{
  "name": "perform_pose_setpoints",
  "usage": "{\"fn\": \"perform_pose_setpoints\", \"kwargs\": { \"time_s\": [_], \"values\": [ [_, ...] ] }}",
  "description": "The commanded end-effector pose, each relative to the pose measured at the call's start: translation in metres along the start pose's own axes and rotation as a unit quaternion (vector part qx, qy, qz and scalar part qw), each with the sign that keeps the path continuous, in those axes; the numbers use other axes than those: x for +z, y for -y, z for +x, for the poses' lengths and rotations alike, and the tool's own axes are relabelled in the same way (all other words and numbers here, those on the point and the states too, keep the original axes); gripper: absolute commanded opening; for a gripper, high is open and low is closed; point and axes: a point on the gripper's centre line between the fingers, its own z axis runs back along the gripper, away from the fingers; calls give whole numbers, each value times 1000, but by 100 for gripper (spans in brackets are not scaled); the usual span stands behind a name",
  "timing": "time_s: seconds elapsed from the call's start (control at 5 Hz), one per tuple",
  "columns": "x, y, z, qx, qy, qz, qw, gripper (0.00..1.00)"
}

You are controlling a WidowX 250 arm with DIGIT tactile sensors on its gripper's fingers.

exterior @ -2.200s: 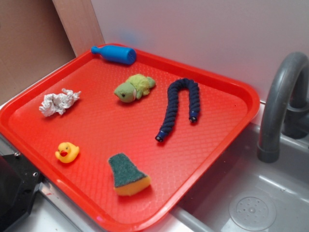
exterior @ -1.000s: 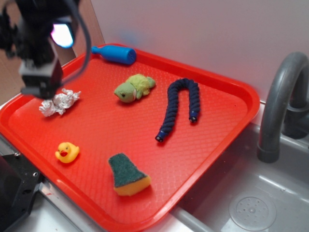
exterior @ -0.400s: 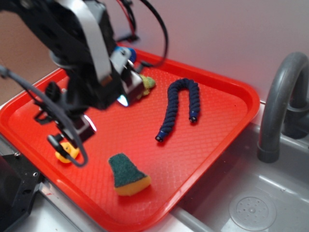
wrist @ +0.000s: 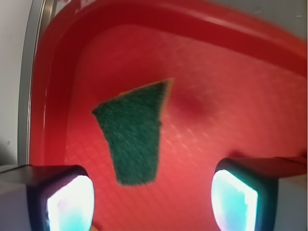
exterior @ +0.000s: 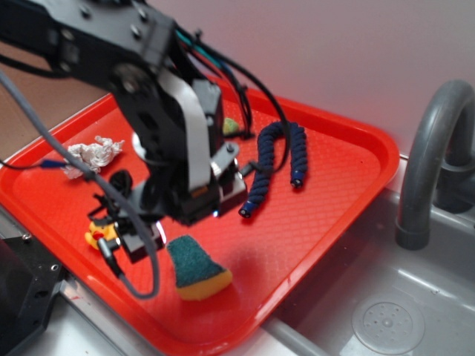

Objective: Grab the green sponge.

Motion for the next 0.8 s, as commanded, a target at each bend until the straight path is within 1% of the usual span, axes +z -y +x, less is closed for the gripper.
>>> {"fn": "perform_pose_setpoints", "kwargs": {
  "time_s": [0.0, 0.2, 0.4, 0.6],
  "values": [
    [-24, 21, 3, 39, 20, -15, 999, 100],
    [-26, 20, 15, 62, 42, 11, 997, 0],
    [-20, 21, 15, 73, 84, 7, 994, 0],
    [-15, 24, 7, 114, 86, 24, 989, 0]
  ]
}}
